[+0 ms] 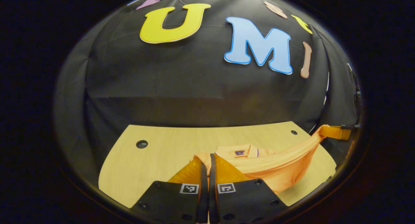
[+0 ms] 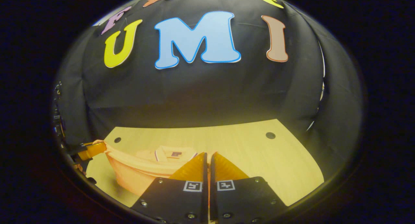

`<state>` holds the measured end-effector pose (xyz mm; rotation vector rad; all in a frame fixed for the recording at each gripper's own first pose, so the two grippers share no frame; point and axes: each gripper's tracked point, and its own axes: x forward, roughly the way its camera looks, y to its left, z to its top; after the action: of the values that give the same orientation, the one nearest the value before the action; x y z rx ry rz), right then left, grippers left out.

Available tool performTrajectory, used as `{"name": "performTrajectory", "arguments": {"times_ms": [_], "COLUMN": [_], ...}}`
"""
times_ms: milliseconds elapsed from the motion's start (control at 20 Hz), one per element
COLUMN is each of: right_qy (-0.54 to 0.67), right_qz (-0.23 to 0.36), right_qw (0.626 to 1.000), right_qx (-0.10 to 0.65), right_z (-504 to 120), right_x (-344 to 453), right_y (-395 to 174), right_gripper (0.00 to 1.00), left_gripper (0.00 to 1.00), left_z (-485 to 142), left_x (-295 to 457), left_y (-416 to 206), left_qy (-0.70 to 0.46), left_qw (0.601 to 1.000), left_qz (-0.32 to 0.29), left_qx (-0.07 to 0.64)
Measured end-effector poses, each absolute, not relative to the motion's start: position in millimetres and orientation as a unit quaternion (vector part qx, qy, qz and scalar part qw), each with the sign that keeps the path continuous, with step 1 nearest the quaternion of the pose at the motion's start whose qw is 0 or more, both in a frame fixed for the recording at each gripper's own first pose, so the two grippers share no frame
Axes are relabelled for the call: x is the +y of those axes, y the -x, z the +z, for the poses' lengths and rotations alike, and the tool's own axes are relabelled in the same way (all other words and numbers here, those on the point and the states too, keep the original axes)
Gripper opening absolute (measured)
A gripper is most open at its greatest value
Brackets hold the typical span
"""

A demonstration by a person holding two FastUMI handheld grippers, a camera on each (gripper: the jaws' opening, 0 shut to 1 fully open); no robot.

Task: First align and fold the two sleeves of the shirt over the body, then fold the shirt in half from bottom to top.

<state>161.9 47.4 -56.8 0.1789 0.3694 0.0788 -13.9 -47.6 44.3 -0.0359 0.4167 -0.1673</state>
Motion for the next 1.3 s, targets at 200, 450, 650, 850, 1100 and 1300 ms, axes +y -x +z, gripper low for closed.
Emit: {"name": "performTrajectory", "arguments": {"times_ms": [200, 450, 650, 850, 1100, 1300], "right_qy": [-0.077, -0.07, -0.05, -0.029, -0.02, -0.016], "right_qz": [0.023, 0.003, -0.001, -0.003, 0.0, 0.007], "right_qw": [0.975, 0.971, 0.966, 0.957, 0.954, 0.954], "right_qx": [0.205, 0.228, 0.253, 0.288, 0.298, 0.299], "right_z": [-82, -115, -145, -183, -196, -193], "right_x": [55, 60, 62, 68, 74, 74], "right_y": [-210, -255, -281, -294, -297, -291], "right_gripper": [0.0, 0.02, 0.02, 0.03, 0.07, 0.2], "left_gripper": [0.07, 0.07, 0.07, 0.07, 0.08, 0.19], "left_z": [22, -15, -45, -73, -94, -93], "left_x": [-51, -49, -44, -43, -44, -47], "left_y": [-32, -73, -94, -103, -104, -96], "left_qy": [0.015, 0.006, -0.004, -0.014, -0.027, -0.02], "left_qw": [0.976, 0.977, 0.975, 0.971, 0.964, 0.962], "left_qz": [-0.086, -0.081, -0.074, -0.072, -0.075, -0.073], "left_qx": [0.199, 0.199, 0.21, 0.23, 0.252, 0.261]}}
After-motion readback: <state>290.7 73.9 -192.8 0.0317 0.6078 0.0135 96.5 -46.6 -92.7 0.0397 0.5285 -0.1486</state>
